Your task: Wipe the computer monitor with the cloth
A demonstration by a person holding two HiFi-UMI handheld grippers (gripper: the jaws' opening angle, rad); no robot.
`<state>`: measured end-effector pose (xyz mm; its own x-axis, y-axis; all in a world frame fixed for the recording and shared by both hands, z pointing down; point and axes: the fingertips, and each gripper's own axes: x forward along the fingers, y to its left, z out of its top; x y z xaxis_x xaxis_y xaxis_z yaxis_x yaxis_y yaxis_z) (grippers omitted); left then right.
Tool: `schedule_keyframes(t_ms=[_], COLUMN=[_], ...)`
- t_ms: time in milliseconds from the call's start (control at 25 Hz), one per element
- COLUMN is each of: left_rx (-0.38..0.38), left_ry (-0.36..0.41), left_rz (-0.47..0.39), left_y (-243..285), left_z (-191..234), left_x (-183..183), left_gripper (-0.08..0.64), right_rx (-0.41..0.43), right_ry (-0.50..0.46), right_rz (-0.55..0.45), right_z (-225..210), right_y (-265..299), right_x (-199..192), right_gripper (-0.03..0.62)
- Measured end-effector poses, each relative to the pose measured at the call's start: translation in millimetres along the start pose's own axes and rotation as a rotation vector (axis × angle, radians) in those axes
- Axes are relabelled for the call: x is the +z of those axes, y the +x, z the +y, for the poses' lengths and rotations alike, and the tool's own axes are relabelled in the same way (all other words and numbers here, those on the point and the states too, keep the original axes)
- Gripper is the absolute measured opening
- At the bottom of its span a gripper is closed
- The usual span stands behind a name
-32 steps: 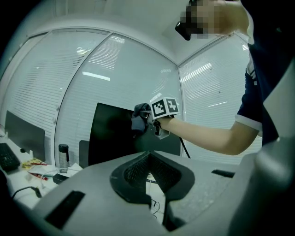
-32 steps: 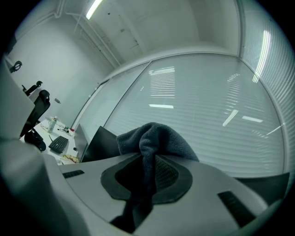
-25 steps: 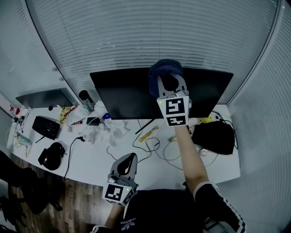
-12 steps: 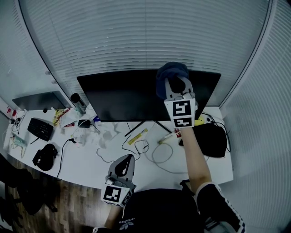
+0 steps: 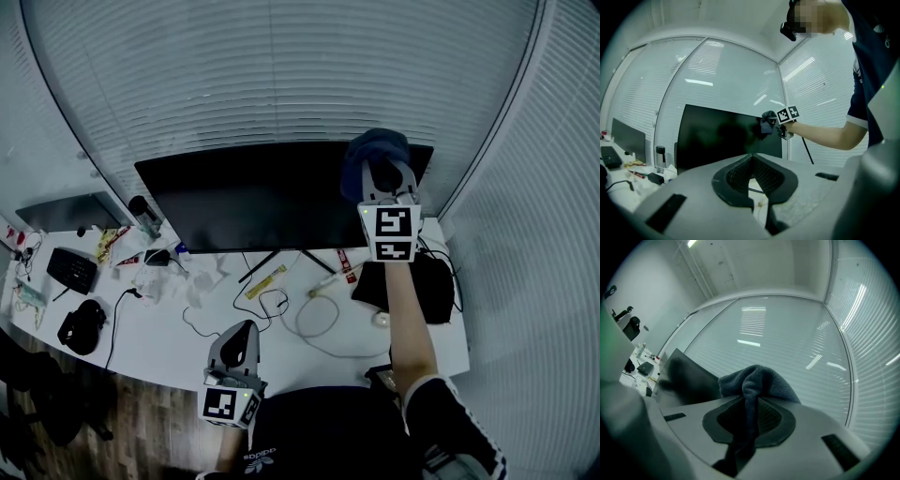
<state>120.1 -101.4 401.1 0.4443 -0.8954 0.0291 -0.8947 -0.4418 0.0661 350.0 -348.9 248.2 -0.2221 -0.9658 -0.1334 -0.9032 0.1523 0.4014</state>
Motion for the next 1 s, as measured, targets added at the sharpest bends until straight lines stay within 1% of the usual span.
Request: schedule_keyframes(t_ms=[240,560,720,840,1000], left_rx=[0.030,0.020,0.013,0.003,-0.012], left_ry=[0.007,0.006,0.009,0.013,0.015], left_rz=[-0.006,-0.002,0.005,0.002,0.006], left_y=[1,8,14,19,24], left_z=[-3,-14,-16,-17,-22], left_x=[1,-3,-2,0,-1], left_gripper=[0.005,0.005,0.005,0.005,0.005], right_rx=[-0.046,-0.114,-0.163,-0.173,-0.172], right_ry=[0.003,-0.029,-0.016,-0.018,-0.026], right_rz=[0.006,0.033,0.052,0.054,0.058], right_z=[-40,-90,-114,-122,-119], right_y=[-11,-23,-30,-30,-32], right_x=[-14,-35,-47,-50,-53], right_gripper=[0.047,0.048,0.048,0.048,0.047])
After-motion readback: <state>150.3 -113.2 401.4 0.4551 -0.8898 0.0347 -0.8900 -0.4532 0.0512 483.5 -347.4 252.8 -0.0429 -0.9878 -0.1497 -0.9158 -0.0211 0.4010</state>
